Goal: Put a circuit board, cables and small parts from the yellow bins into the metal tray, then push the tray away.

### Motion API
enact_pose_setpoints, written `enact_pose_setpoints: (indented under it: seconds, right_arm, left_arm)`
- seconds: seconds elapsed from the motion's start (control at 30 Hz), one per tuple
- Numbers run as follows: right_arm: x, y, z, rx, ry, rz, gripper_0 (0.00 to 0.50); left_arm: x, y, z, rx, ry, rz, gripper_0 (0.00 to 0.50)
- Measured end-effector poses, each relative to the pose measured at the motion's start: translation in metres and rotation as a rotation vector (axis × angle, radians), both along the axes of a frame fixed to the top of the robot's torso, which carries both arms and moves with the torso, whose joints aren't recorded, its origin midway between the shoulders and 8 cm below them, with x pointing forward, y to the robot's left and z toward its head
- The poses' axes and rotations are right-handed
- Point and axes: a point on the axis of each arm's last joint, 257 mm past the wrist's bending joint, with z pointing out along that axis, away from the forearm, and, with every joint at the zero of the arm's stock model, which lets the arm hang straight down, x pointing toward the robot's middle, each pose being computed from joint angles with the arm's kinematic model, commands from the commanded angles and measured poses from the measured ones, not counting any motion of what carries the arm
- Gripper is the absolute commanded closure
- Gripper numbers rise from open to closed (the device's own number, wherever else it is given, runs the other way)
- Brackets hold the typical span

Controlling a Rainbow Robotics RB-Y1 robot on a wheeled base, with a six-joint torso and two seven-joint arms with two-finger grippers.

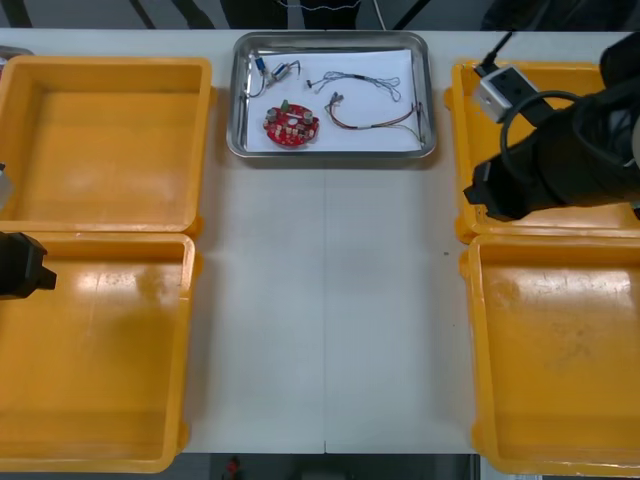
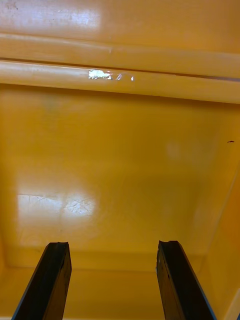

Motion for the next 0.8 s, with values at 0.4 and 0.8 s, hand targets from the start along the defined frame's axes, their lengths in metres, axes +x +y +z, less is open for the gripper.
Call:
enact_pose_setpoints:
  seconds: [0.4, 0.8]
  right_arm:
    - [-0.034, -0.081, -0.023, 0.132, 0.088, -0.32, 0.0]
    - [-0.053, -0.136, -0.029, 0.205, 0.116, -0.519, 0.0]
  left_arm:
    - [0.0, 0.0, 0.0, 0.0, 0.0, 0.0, 0.0]
    - [0.0, 0.0, 0.0, 0.0, 0.0, 0.0, 0.0]
